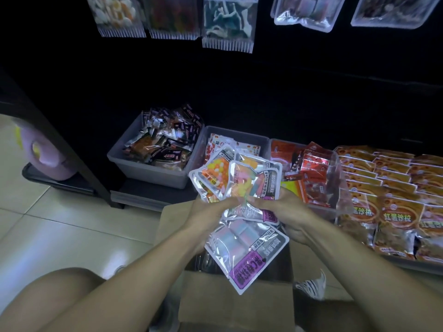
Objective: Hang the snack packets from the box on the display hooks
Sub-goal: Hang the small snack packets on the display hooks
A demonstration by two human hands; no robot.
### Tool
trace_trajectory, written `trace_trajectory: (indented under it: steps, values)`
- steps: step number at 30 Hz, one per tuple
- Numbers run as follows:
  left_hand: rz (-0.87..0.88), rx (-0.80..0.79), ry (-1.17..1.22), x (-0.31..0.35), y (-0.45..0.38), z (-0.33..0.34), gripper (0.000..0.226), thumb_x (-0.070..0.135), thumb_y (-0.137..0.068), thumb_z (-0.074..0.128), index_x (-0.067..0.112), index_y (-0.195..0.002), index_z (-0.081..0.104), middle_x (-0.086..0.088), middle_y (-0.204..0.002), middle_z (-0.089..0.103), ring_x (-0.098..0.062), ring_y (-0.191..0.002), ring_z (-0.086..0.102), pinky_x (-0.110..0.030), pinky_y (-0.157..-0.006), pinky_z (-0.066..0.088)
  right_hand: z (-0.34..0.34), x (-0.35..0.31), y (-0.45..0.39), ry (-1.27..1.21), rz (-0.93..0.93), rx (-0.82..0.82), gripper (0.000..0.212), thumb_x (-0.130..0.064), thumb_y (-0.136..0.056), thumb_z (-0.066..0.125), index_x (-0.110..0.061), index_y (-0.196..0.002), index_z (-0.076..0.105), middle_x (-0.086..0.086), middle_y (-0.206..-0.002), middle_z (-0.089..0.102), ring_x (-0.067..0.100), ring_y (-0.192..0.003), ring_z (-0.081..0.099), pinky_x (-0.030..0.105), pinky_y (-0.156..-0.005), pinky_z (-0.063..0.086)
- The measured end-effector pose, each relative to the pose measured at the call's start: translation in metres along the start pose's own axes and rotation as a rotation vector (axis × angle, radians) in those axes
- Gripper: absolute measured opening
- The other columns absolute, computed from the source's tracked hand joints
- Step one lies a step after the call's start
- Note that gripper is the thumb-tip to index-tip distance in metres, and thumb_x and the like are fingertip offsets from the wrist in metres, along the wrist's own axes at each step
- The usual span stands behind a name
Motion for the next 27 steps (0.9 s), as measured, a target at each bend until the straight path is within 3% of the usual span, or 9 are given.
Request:
trace_trajectory:
  steps: [1,3,7,9,14,18,22,25,27]
  values:
    - [0.011,0.019,0.008,0.001,-0.001,-0.002,0.05,0.032,-0.073,0.097,0.023,-0.117,0.076,0.005,-0.113,0.081,-0.014,-0.103,0.076,-0.03,-0.082,0.057,0.0,0.0,0.0,0.01,0.0,-0.001,0.083,-0.041,-0.049,0.098,-0.013,-0.122,0.071,0.006,-0.106,0.081,0.028,-0.101,0.078,0.049,-0.097,0.06]
    - [0.053,0.059,0.002,0.006,-0.001,-0.004,0.045,0.023,-0.077,0.095,0.026,-0.115,0.073,0.007,-0.11,0.081,-0.013,-0.101,0.075,-0.028,-0.08,0.055,0.001,-0.001,0.002,0.021,-0.005,-0.012,0.085,-0.045,-0.05,0.097,-0.015,-0.125,0.07,0.006,-0.108,0.081,0.028,-0.101,0.078,0.05,-0.097,0.06]
    - [0.141,0.127,-0.028,0.012,0.0,-0.009,0.069,0.018,-0.073,0.097,0.029,-0.13,0.061,0.006,-0.116,0.079,-0.017,-0.109,0.075,-0.042,-0.099,0.059,0.006,0.002,0.008,-0.025,0.006,-0.051,0.075,-0.042,-0.061,0.094,-0.016,-0.127,0.07,0.008,-0.112,0.08,0.031,-0.102,0.078,0.053,-0.098,0.059]
    - [0.155,0.131,-0.027,0.013,-0.002,-0.01,0.069,0.017,-0.071,0.098,0.029,-0.129,0.062,0.006,-0.113,0.08,-0.017,-0.106,0.077,-0.047,-0.1,0.06,0.008,0.0,0.011,-0.024,0.0,-0.061,0.063,-0.039,-0.068,0.09,-0.017,-0.124,0.073,0.008,-0.112,0.081,0.03,-0.103,0.078,0.053,-0.1,0.058]
    - [0.143,0.122,-0.036,0.018,-0.004,-0.009,0.077,0.031,-0.058,0.1,0.029,-0.126,0.065,0.007,-0.113,0.08,-0.019,-0.107,0.077,-0.048,-0.099,0.06,0.012,-0.007,0.015,-0.037,0.026,-0.112,0.061,-0.032,-0.075,0.085,-0.012,-0.129,0.069,0.012,-0.115,0.079,0.033,-0.104,0.077,0.052,-0.098,0.058]
    - [0.164,0.145,-0.021,0.026,-0.005,-0.015,0.054,0.015,-0.07,0.097,0.024,-0.117,0.071,0.004,-0.105,0.083,-0.021,-0.101,0.079,-0.048,-0.099,0.061,0.011,-0.02,0.023,0.03,0.017,-0.169,0.052,-0.03,-0.081,0.08,-0.015,-0.129,0.069,0.01,-0.118,0.079,0.032,-0.108,0.076,0.052,-0.103,0.056]
    - [0.202,0.208,0.0,0.043,-0.003,-0.029,0.049,0.01,-0.077,0.093,0.02,-0.119,0.07,0.002,-0.107,0.08,-0.021,-0.102,0.077,-0.037,-0.091,0.061,0.001,-0.017,0.033,0.197,0.063,-0.14,0.064,-0.045,-0.071,0.084,-0.025,-0.129,0.066,-0.002,-0.112,0.081,0.021,-0.105,0.077,0.046,-0.096,0.059]
    - [0.214,0.238,0.029,0.052,-0.002,-0.038,0.054,0.013,-0.075,0.094,0.02,-0.122,0.068,0.001,-0.109,0.08,-0.022,-0.103,0.077,-0.047,-0.098,0.061,-0.011,-0.014,0.042,0.356,0.028,-0.024,0.087,-0.081,-0.056,0.084,-0.028,-0.122,0.063,-0.006,-0.119,0.075,0.018,-0.113,0.07,0.05,-0.101,0.056]
    - [0.226,0.265,0.051,0.055,-0.001,-0.043,0.056,0.016,-0.075,0.095,0.02,-0.123,0.068,0.003,-0.11,0.08,-0.02,-0.103,0.077,-0.047,-0.1,0.06,-0.022,-0.026,0.048,0.476,-0.09,0.119,0.094,-0.096,-0.046,0.074,-0.029,-0.111,0.059,-0.007,-0.116,0.068,0.013,-0.106,0.067,0.044,-0.093,0.056]
Point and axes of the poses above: each hand's wrist, its own y-axis away from the middle knuckle, its own z-axis out of the palm, x = y × z, the point moved 10 cm from there along -y, towards the middle knuckle
